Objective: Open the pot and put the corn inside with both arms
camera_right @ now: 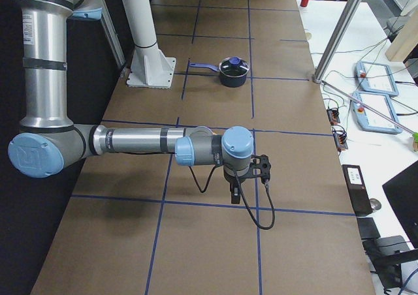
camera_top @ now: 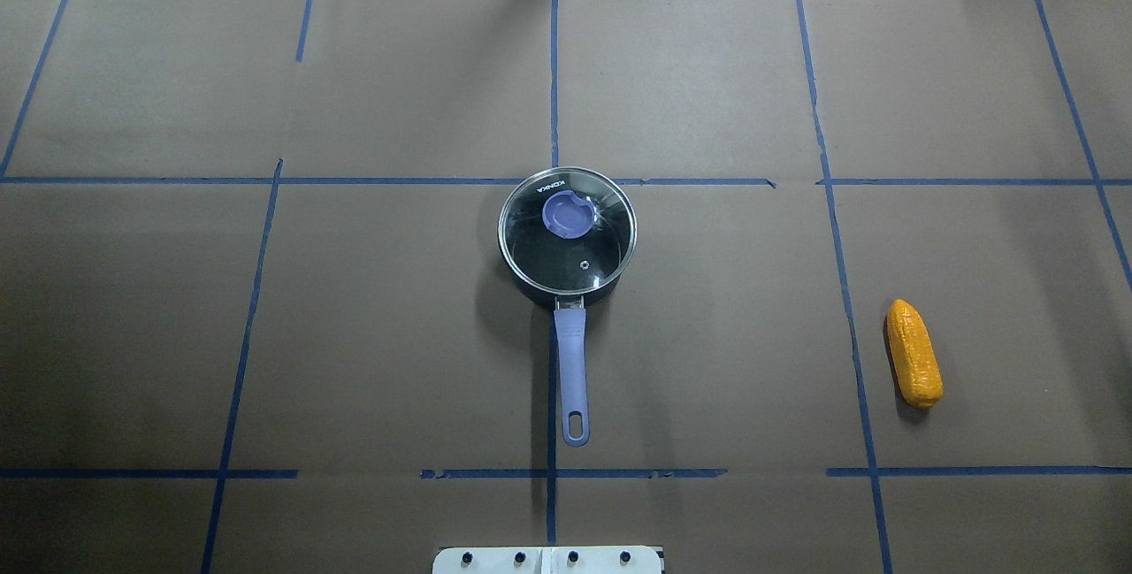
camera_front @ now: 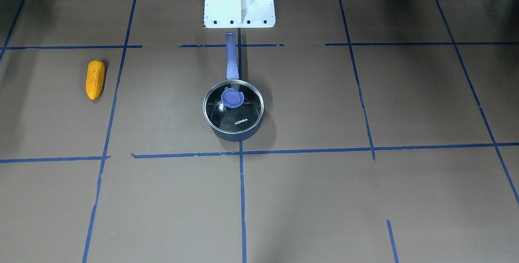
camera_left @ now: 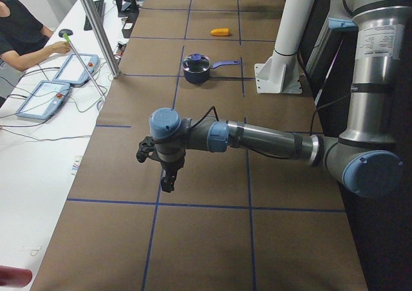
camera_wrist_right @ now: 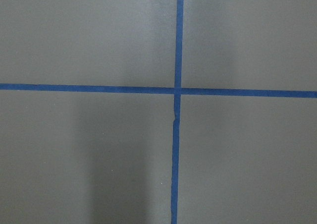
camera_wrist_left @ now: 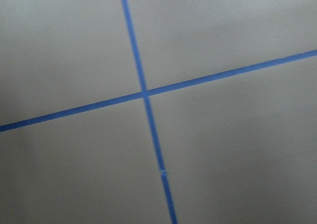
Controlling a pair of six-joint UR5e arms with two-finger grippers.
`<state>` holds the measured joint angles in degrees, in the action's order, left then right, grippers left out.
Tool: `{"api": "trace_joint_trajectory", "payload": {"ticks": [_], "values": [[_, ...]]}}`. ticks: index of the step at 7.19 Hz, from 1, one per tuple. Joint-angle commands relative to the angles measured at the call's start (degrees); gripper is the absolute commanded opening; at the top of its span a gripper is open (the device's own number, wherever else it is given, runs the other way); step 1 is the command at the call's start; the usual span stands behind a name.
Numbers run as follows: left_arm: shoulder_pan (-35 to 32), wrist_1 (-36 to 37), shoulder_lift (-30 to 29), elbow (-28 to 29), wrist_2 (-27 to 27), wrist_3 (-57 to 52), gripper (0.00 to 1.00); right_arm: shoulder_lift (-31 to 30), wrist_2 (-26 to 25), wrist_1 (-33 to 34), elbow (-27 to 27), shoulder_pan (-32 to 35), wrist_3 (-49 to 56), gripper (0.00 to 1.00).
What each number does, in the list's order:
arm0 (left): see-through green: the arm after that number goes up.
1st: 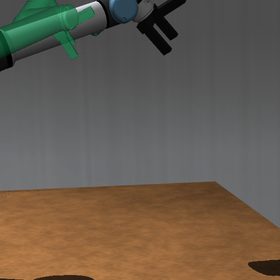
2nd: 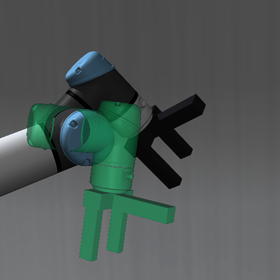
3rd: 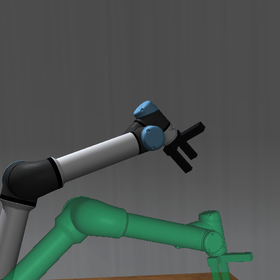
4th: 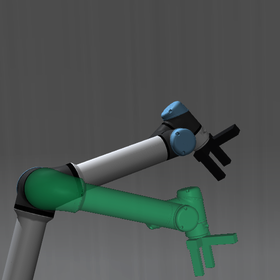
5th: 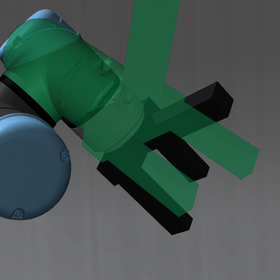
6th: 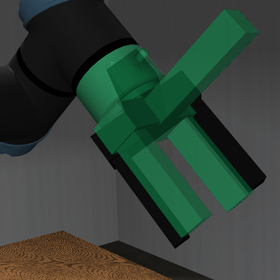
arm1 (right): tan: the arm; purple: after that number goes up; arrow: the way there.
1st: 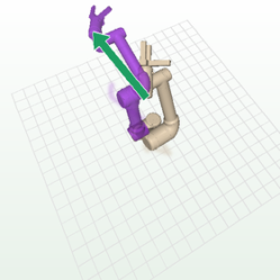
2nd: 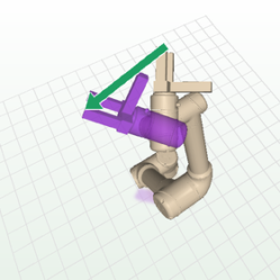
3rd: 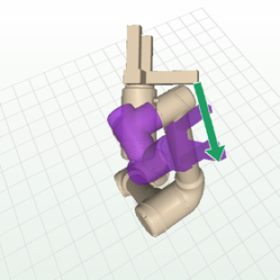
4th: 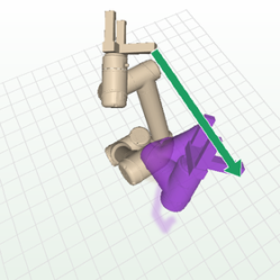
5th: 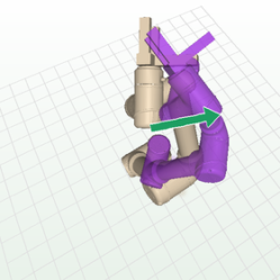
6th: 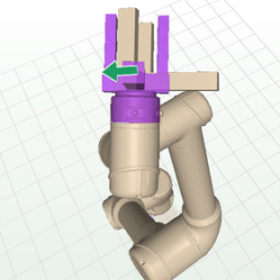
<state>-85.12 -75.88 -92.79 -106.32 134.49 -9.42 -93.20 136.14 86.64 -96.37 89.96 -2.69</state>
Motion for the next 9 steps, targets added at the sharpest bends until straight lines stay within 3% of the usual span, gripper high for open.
{"api": "trace_joint_trajectory", "payload": {"ticks": [1,3,5,7,9], "values": [[6.1,10.6,-6.5,-4.3,0.0,0.2,1.00,1.2,0.1,-0.8,0.2,-0.1,0.1,1.00],[10.9,13.1,-12.6,-6.5,-0.3,12.3,1.00,1.2,0.2,-0.9,0.2,-1.4,0.0,1.00],[20.8,13.5,-19.0,-9.0,-5.7,23.7,1.00,1.2,0.9,-0.7,0.2,-1.5,0.0,1.00],[28.9,13.5,-25.7,-8.9,-6.2,37.8,1.00,1.6,0.4,-1.7,0.1,-3.5,0.1,1.00],[38.1,13.5,-33.4,-7.7,-10.7,50.7,1.00,1.6,0.6,-1.9,0.0,-3.8,-0.1,1.00]]}}
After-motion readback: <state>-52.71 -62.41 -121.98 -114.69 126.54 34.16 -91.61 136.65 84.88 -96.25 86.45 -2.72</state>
